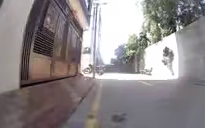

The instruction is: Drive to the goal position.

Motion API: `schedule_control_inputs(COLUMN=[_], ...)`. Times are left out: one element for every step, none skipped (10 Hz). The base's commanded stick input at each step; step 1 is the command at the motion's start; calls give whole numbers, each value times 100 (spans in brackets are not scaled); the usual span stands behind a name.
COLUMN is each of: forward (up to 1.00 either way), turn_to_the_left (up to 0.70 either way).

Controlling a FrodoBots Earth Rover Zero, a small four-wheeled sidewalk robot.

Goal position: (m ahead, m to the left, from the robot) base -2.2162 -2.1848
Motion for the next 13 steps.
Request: schedule_control_inputs(forward=[100,100,100,100,100,100,100,100,100,100,100,100,100], turn_to_the_left=[0,0,-21,-27,-27,-27,-27,-27,-27,-27,-27,-27,-27])
